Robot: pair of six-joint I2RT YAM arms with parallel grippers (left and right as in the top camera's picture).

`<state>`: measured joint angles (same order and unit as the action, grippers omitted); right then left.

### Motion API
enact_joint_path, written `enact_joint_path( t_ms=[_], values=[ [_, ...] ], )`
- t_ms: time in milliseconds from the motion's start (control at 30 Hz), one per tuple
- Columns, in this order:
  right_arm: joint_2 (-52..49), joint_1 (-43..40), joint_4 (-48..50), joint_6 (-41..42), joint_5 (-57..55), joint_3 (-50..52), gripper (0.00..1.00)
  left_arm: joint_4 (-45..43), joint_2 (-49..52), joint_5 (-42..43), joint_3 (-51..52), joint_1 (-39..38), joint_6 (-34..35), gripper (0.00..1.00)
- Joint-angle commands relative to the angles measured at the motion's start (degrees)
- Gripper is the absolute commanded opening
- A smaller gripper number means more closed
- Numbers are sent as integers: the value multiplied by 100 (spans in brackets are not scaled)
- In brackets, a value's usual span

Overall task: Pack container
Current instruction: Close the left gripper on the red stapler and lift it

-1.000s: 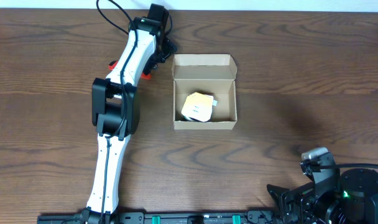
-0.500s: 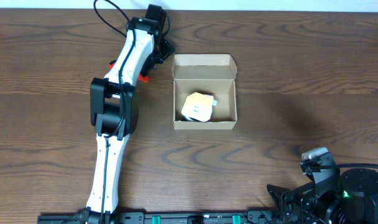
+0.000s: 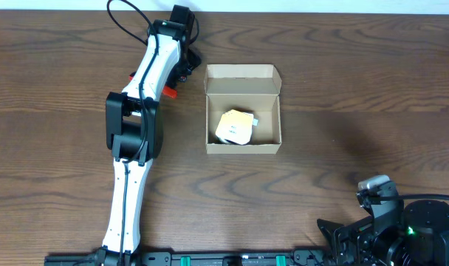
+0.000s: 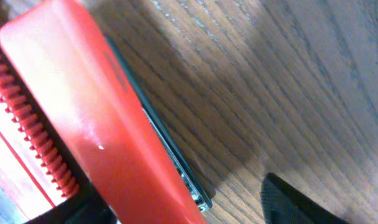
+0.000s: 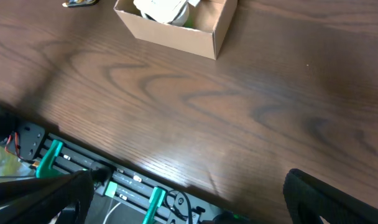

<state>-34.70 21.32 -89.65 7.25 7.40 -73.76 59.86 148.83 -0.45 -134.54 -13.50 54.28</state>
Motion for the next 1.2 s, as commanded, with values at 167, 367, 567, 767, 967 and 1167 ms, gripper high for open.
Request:
enact_joint_path(
  t_ms=[167, 367, 567, 767, 967, 1167],
  values=[
    [20, 63, 2, 63, -55, -4, 99, 81, 184, -153, -57, 52, -2, 48],
    [20, 63, 0, 63, -55, -4, 99, 201, 184, -284, -57, 52, -31, 38],
    [20, 63, 2, 63, -55, -4, 99, 319, 184, -319, -57, 52, -85, 33],
    [20, 63, 0, 63, -55, -4, 99, 407, 184, -492, -57, 52, -304, 19],
    [20, 63, 2, 63, -55, -4, 99, 490, 184, -616, -57, 61, -616, 9],
    [20, 63, 2, 63, -55, -4, 99, 581, 120, -616, -66, 83, -809, 6]
  ],
)
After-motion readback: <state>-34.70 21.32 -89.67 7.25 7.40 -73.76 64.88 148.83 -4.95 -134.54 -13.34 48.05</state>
